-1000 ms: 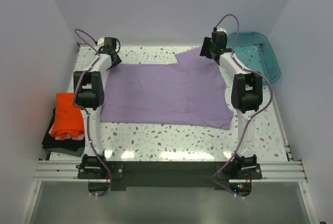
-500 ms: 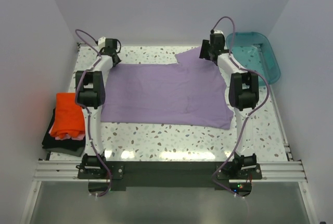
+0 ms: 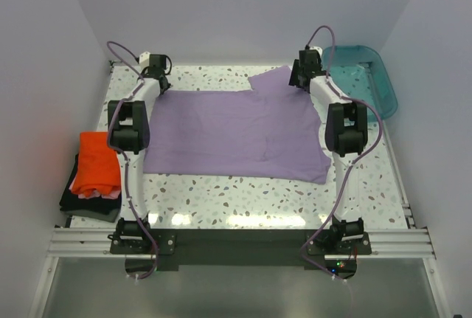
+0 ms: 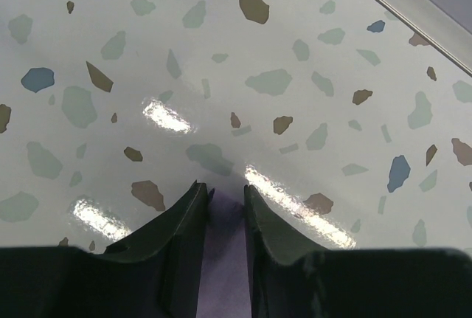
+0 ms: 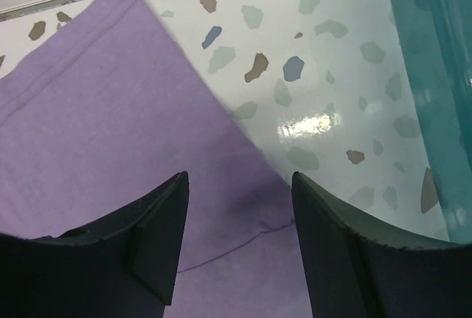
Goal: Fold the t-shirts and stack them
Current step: Fold the tshirt
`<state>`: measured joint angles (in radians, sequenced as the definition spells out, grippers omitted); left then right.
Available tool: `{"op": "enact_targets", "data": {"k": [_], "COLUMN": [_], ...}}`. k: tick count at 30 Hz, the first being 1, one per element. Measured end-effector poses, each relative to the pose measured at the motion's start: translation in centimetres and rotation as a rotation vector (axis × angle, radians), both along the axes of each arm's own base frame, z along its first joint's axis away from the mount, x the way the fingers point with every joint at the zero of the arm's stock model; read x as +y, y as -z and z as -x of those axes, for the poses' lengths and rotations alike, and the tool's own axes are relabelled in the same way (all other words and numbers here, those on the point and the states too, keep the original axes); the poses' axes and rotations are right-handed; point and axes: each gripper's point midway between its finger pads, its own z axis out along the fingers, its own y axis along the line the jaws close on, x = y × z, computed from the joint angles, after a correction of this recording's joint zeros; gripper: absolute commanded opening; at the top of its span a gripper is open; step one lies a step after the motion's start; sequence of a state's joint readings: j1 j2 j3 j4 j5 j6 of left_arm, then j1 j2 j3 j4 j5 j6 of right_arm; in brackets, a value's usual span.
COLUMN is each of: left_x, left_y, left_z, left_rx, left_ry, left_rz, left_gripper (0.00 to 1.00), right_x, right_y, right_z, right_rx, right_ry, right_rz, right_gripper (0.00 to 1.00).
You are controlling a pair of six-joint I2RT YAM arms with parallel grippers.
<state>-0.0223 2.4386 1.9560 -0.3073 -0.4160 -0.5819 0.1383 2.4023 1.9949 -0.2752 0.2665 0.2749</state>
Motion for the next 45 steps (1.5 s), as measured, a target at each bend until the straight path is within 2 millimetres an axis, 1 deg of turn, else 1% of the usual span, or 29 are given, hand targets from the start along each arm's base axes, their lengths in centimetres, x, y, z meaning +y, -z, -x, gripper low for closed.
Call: {"op": "enact_targets", "data": {"k": [7, 9, 10, 12, 15, 18, 20, 23, 24, 26, 27, 29, 30, 33, 42, 45], "left_x": [-0.2, -0.2, -0.3, -0.3, -0.4, -0.4, -0.4, -0.4, -0.4, -0.4, -0.4, -0.4, -0.4, -0.5, -0.8, -0.7], "left_y": [0.0, 0.0, 0.0, 0.0, 0.0, 0.0, 0.0, 0.0, 0.0, 0.0, 0.0, 0.0, 0.0, 0.0, -0.2, -0.5], "left_z": [0.0, -0.1, -0.1, -0.1, -0.1, -0.1, -0.1, -0.1, -0.1, -0.1, -0.1, -0.1, -0.1, -0.2, -0.7, -0.6], "left_rx": [0.000, -0.001, -0.002, -0.003, -0.003, -0.003, -0.003, -0.003, -0.003, -0.003, -0.003, -0.004, -0.005, -0.009, -0.043, -0.058], "left_ry": [0.006, 0.008, 0.010, 0.013, 0.015, 0.016, 0.016, 0.016, 0.016, 0.016, 0.016, 0.015, 0.013, 0.012, 0.027, 0.024], "left_rz": [0.007, 0.009, 0.011, 0.014, 0.017, 0.018, 0.018, 0.017, 0.018, 0.018, 0.019, 0.021, 0.021, 0.023, 0.048, 0.071], "left_gripper": [0.26, 0.25, 0.23, 0.21, 0.20, 0.19, 0.17, 0.13, 0.11, 0.08, 0.04, 0.00, 0.00, 0.00, 0.00, 0.00], "right_x": [-1.6, -1.8, -1.9, -1.9, -1.9, -1.9, -1.8, -1.6, -1.5, -1.4, -1.3, -1.3, -1.2, -1.1, -1.0, -1.0], "right_y": [0.8, 0.9, 0.9, 1.0, 1.1, 1.4, 1.8, 2.6, 2.9, 2.8, 2.7, 2.7, 2.7, 2.7, 2.4, 2.3], "right_z": [0.7, 0.9, 0.9, 1.0, 1.2, 1.2, 0.9, 0.6, 0.5, 0.4, 0.4, 0.4, 0.4, 0.5, 0.1, 0.2], "right_rx": [0.033, 0.040, 0.044, 0.049, 0.054, 0.063, 0.066, 0.075, 0.080, 0.078, 0.077, 0.080, 0.082, 0.086, 0.068, 0.055], "right_ry": [0.055, 0.060, 0.063, 0.065, 0.069, 0.072, 0.072, 0.067, 0.064, 0.064, 0.064, 0.064, 0.063, 0.062, 0.065, 0.061], "right_rz": [0.009, 0.007, 0.007, 0.005, 0.000, -0.003, -0.007, -0.019, -0.025, -0.031, -0.038, -0.045, -0.051, -0.060, -0.071, -0.092], "right_gripper": [0.59, 0.59, 0.59, 0.57, 0.56, 0.53, 0.49, 0.38, 0.31, 0.23, 0.17, 0.12, 0.07, 0.00, 0.00, 0.00]}}
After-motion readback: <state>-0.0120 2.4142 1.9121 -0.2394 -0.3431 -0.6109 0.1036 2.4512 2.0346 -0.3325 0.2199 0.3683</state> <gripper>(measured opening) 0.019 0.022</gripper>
